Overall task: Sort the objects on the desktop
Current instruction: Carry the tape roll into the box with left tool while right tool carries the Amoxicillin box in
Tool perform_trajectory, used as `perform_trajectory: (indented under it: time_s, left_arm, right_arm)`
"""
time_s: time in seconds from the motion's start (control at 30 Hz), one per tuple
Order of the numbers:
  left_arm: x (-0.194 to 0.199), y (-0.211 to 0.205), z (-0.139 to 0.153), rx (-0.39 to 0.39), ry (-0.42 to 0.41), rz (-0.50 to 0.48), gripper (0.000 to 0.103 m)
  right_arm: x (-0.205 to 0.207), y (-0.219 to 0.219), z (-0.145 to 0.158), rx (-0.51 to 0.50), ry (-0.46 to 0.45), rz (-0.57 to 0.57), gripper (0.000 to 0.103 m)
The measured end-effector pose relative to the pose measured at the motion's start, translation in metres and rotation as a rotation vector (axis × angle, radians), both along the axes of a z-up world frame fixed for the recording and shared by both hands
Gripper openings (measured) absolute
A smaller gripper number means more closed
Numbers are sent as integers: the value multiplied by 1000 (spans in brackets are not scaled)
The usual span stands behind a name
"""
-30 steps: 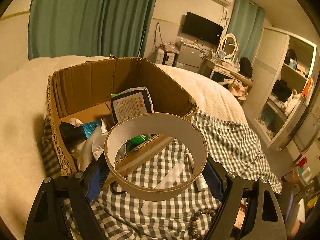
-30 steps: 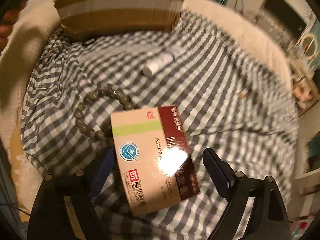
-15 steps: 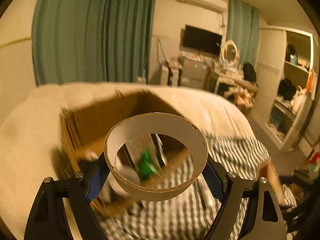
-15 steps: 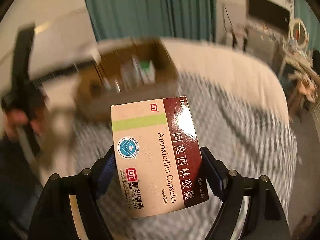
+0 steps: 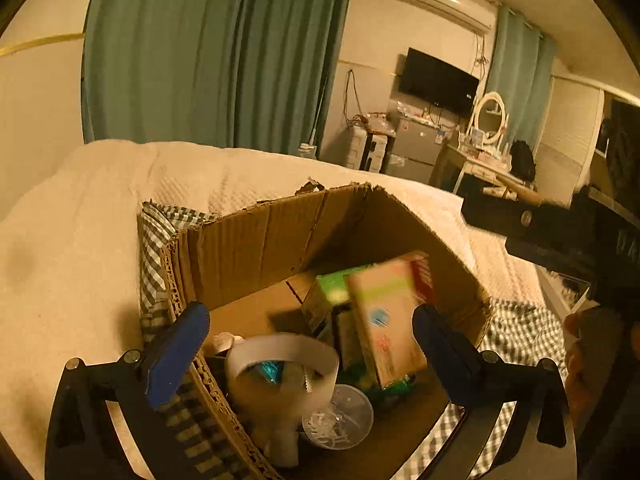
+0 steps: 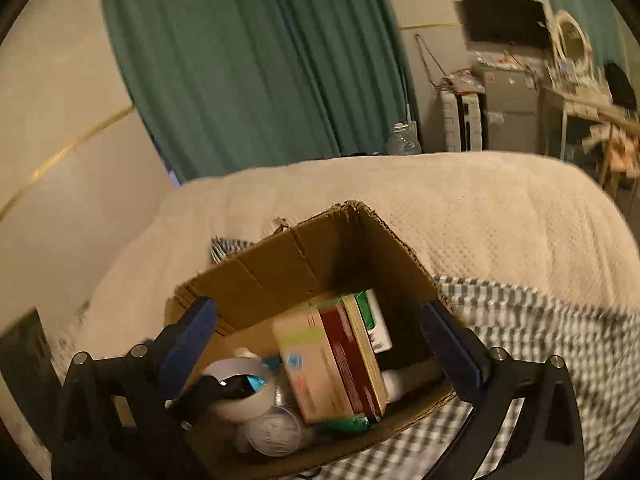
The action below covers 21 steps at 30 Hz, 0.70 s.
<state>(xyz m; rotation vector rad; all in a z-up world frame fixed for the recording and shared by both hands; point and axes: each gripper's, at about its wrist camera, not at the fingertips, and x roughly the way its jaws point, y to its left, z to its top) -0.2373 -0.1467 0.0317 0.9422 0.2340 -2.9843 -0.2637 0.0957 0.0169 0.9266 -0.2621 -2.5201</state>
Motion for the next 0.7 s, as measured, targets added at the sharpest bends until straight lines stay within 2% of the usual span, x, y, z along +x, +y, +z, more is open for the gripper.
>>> perform_trajectory:
  time_s: [0.1,0.2,0.33,0.43,0.53,0.63,0.7]
  left_arm:
    - [11,9,4,-3,-1,-12,103]
    - [34,23,11,5,3,-28,103]
    - [72,54,10,-17,-15,-83,103]
    - [93,77,-6,-69,-62,-93,103]
    - [117,96,-40,-78,-113,-86,103]
    - [124,116,-69,-94,-239,-107,103]
    - [125,123,-76,-98,-234,-114,103]
  right_arm:
    - [13,19,-3,-60,-42,-7,102]
    - [46,50,0,-55,-41,-15,102]
    - [97,100,3,3,-33,-22,102]
    - [140,134,-1,93,41,-63,103]
    - [176,164,-23,166,63,-95,103]
    - [193,177,-56,189,75,-116,103]
    - [205,182,-89,198,59,-132,103]
